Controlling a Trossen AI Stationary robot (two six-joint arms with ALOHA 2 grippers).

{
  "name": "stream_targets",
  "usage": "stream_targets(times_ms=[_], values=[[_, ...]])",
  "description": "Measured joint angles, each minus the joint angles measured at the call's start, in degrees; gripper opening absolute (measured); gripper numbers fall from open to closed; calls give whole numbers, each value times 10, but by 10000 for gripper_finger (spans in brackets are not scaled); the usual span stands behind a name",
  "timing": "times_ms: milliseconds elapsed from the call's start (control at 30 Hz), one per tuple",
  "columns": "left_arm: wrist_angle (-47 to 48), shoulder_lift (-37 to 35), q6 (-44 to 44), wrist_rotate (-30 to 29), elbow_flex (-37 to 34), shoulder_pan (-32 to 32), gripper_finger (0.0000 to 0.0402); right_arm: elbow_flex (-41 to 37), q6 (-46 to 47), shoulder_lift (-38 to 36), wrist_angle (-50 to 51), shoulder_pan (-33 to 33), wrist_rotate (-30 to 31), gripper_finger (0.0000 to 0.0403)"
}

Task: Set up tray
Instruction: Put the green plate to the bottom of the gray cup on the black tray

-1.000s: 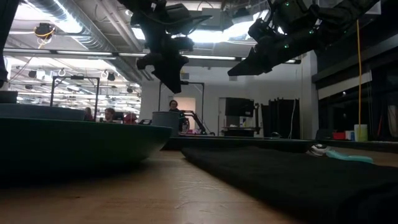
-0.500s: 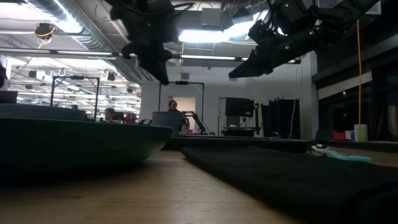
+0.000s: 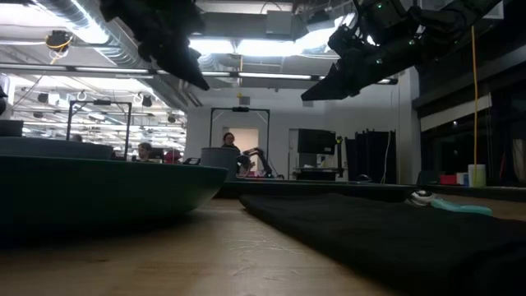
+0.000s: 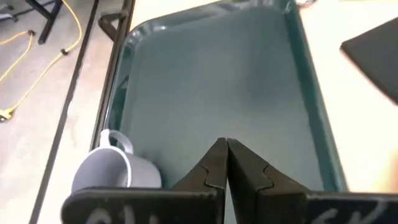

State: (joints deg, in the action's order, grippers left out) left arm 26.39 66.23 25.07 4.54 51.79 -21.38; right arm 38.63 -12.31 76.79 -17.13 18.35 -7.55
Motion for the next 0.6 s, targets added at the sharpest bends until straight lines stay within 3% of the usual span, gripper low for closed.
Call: stream_targets(times_ms=[100, 333, 600], values=[[-1, -8, -31, -18, -7, 25, 1, 0, -1, 0, -3, 0, 0, 13], [4, 16, -88, -131, -8, 155, 2, 0, 12, 0, -18, -7, 0, 11], [1, 30, -246, -180, -7, 276, 1, 0, -14, 0, -5, -54, 5, 7]])
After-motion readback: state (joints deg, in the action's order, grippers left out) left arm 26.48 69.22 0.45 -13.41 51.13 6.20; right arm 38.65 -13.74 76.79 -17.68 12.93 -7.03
